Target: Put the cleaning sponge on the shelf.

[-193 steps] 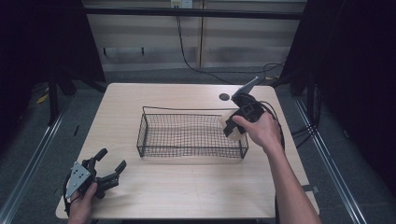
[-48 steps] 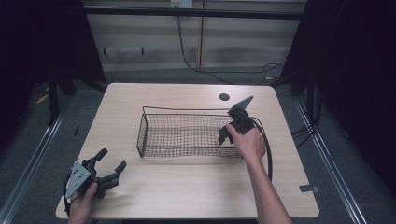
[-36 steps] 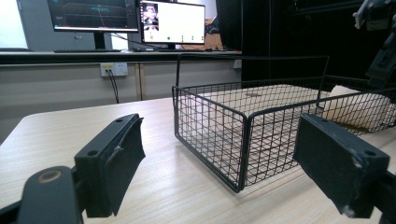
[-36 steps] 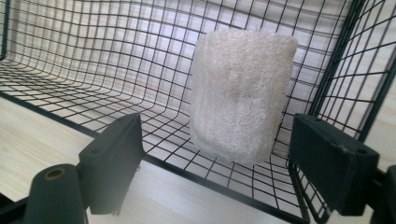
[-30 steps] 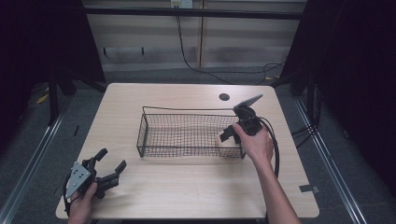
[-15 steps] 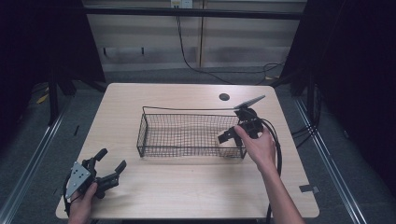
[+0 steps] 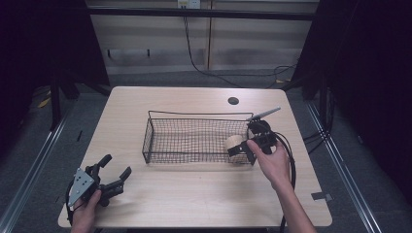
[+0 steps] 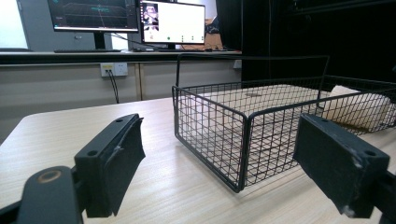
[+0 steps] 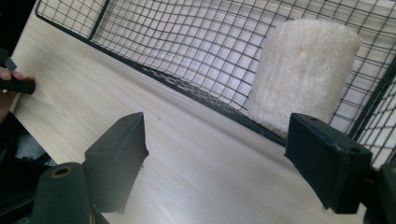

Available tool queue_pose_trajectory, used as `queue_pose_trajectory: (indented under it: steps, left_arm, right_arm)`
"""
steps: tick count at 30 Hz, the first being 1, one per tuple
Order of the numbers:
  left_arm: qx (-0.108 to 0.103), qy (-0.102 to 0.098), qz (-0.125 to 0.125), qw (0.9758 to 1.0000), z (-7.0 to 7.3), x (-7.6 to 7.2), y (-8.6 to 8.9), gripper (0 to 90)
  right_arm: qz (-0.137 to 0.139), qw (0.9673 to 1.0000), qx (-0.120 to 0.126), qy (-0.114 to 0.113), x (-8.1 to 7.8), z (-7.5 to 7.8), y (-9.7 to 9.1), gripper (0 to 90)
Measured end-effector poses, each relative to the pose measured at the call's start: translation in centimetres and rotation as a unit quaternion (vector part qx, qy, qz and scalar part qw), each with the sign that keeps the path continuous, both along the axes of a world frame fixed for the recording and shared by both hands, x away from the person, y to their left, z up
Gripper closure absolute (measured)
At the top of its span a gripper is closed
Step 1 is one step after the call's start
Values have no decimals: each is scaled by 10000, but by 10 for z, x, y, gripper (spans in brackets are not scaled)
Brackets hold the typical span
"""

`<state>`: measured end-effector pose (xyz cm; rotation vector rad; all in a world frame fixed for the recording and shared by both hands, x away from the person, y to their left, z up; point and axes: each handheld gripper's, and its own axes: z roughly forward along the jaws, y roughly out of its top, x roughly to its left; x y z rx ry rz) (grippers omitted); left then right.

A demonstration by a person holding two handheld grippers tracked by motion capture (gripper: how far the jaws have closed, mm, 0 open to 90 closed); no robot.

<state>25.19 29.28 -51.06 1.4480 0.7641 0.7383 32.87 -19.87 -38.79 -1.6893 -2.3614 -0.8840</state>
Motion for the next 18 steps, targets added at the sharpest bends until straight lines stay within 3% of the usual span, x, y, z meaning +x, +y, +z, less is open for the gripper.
queue_pose_trajectory:
  steps: [7, 10, 12, 14, 18]
  left_arm:
    - [9, -4, 2, 10000, 0, 0, 0, 157]
    - [-6, 5, -1, 10000, 0, 0, 0, 157]
    - [10, -8, 6, 10000, 0, 0, 0, 157]
    - [10, -7, 5, 10000, 0, 0, 0, 157]
    - [-4, -1, 2, 10000, 0, 0, 0, 157]
  right_arm:
    - [59, 9998, -169, -51, -17, -9, 1, 252]
    - [44, 9999, -40, -81, -25, -13, 0, 246]
    - [34, 9998, -124, -148, -29, -14, 0, 246]
    - [38, 9999, -29, -163, -34, -16, -1, 245]
    - [72, 9998, -72, -153, -44, -23, -1, 246]
